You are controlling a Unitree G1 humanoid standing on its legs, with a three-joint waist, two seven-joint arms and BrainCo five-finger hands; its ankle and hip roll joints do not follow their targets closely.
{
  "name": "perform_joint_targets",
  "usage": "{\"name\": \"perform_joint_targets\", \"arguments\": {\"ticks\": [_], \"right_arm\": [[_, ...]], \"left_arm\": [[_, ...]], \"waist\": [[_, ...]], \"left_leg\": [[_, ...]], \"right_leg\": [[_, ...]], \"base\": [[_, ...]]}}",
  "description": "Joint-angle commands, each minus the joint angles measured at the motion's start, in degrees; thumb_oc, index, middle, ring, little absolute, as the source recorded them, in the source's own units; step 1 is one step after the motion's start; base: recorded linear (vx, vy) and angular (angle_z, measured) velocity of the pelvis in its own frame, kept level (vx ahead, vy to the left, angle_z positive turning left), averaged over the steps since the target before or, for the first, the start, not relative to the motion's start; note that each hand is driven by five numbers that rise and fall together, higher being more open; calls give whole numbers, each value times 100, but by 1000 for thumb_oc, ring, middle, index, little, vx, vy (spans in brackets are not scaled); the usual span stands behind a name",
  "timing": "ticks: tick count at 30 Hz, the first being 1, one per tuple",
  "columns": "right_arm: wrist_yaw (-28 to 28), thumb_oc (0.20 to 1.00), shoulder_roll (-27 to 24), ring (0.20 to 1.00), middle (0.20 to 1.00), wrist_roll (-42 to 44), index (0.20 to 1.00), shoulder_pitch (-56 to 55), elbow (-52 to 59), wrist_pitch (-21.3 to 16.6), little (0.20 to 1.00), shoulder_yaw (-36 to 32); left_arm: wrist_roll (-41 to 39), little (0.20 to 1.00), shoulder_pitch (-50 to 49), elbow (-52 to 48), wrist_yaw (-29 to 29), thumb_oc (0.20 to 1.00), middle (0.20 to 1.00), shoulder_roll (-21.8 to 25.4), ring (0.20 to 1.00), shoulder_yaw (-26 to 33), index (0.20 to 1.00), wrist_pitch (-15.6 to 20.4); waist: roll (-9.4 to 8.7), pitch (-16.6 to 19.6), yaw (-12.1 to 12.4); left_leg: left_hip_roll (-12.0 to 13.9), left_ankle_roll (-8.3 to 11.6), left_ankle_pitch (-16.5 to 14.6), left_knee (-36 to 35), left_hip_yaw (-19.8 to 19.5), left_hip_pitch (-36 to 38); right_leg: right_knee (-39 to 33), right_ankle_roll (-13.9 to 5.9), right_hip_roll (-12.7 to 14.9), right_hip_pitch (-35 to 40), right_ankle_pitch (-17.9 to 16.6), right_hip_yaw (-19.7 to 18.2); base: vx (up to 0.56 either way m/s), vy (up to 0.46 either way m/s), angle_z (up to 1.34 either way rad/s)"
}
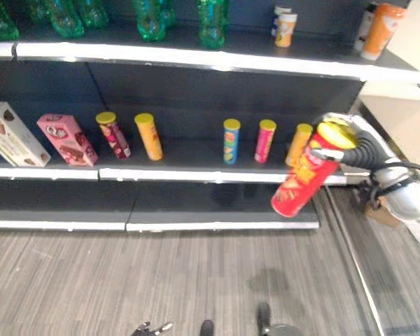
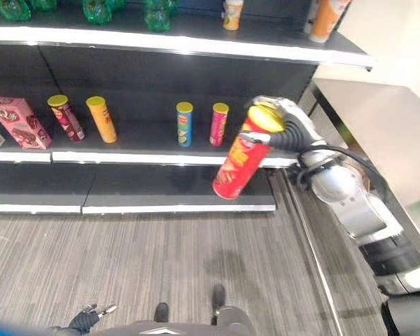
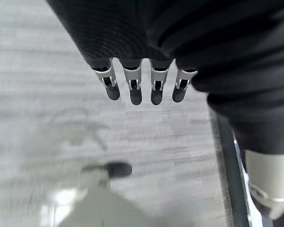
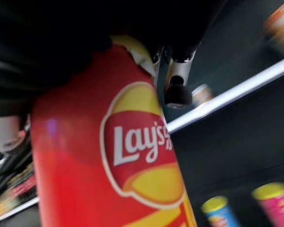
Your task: Put the goods on the table back onto the shelves and tidy them up.
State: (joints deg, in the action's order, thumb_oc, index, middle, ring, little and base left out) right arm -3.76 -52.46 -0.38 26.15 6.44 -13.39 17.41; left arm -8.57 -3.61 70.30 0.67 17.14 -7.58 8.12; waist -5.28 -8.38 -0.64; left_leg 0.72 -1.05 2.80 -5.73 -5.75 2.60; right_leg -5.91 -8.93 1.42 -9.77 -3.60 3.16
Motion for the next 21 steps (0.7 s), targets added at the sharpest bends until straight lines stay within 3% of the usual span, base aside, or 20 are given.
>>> {"name": "perform_joint_targets", "arguments": {"ticks": [1, 3, 7, 8, 10, 13, 14, 15, 16, 17, 18, 21], "right_arm": [[-46, 200, -64, 200, 200, -547, 200, 808, -119, -83, 200, 461], [-30, 200, 0, 200, 200, -767, 200, 903, -187, 5, 200, 637], [-31, 200, 1, 200, 200, -767, 200, 910, -191, 4, 200, 643], [41, 200, 771, 200, 200, -1217, 200, 1527, -645, 195, 200, 1570], [-21, 200, 884, 200, 200, -1307, 200, 1623, -821, 213, 200, 1698], [-193, 200, 1178, 200, 200, -1497, 200, 1799, -1217, 319, 200, 1887], [-253, 200, 1338, 200, 200, -1613, 200, 1939, -1435, 338, 200, 1957], [-260, 200, 1348, 200, 200, -1615, 200, 1943, -1449, 332, 200, 1967], [-354, 200, 1451, 200, 200, -1665, 200, 2070, -1671, 354, 200, 2041], [-362, 200, 1457, 200, 200, -1666, 200, 2080, -1687, 347, 200, 2056], [-472, 200, 1502, 200, 200, -1665, 200, 2129, -1983, 378, 200, 2047], [-518, 200, 1486, 200, 200, -1621, 200, 2069, -2079, 410, 200, 1976]], "left_arm": [[131, 1000, 252, -54, 21, 1000, 1000, -15, 1000, -122, 1000, 20], [163, 1000, 217, -82, 14, 1000, 1000, -45, 1000, -127, 1000, -2], [163, 1000, 217, -82, 15, 1000, 1000, -46, 1000, -124, 1000, -2], [-291, 1000, -9, -724, 208, 1000, 1000, -117, 1000, -213, 1000, 9], [-365, 1000, 5, -717, 261, 1000, 1000, -114, 1000, -194, 1000, 7], [-468, 1000, -11, -669, 312, 1000, 1000, -133, 1000, -202, 1000, 13], [-431, 1000, -66, -615, 343, 1000, 1000, -123, 1000, -245, 1000, 23], [-431, 1000, -73, -615, 344, 1000, 1000, -123, 1000, -243, 1000, 24], [-462, 1000, -80, -541, 366, 1000, 1000, -119, 1000, -298, 1000, 39], [-463, 1000, -81, -538, 366, 1000, 1000, -123, 1000, -295, 1000, 41], [-458, 1000, -60, -426, 413, 1000, 1000, -122, 1000, -353, 1000, 54], [-401, 1000, -80, -374, 432, 1000, 1000, -121, 1000, -380, 1000, 62]], "waist": [[23, -53, 62], [-10, -42, 58], [-9, -45, 51], [40, -134, 353], [34, -179, 401], [4, -197, 526], [-9, -159, 600], [-15, -156, 605], [70, -127, 656], [73, -131, 659], [189, -101, 712], [252, -78, 747]], "left_leg": [[-244, 224, -706, 113, 80, 485], [-290, 211, -794, 180, 15, 524], [-290, 211, -795, 182, 11, 526], [-247, 849, -587, 3187, 159, -401], [-213, 915, -474, 3569, 157, -641], [262, 798, -569, 3097, 299, -781], [550, 734, -692, 2222, 166, -760], [556, 741, -674, 2150, 180, -710], [922, 828, -246, 1200, -29, -858], [941, 841, -181, 1067, -12, -778], [1182, 1004, 287, 359, -151, -1052], [1221, 1111, 424, 99, -57, -1208]], "right_leg": [[221, -4, 91, 94, -32, 527], [233, 91, 104, 223, -40, 540], [232, 91, 104, 228, -40, 543], [236, 397, 134, 1074, 264, 631], [201, 431, 126, 1145, 297, 643], [125, 389, 204, 1337, 465, 589], [107, 312, 318, 1372, 556, 513], [110, 316, 316, 1381, 568, 504], [105, 263, 367, 1407, 671, 437], [107, 275, 357, 1417, 677, 431], [91, 220, 420, 1575, 872, 391], [91, 149, 518, 1786, 1010, 393]], "base": [[305, -70, 80], [242, -69, 64], [149, -49, 47], [503, -160, -5], [322, -75, -31], [236, 66, -19], [254, 118, -68], [312, 261, -77], [152, 151, -28], [307, 375, 31], [181, 203, 37], [262, 305, 14]]}}
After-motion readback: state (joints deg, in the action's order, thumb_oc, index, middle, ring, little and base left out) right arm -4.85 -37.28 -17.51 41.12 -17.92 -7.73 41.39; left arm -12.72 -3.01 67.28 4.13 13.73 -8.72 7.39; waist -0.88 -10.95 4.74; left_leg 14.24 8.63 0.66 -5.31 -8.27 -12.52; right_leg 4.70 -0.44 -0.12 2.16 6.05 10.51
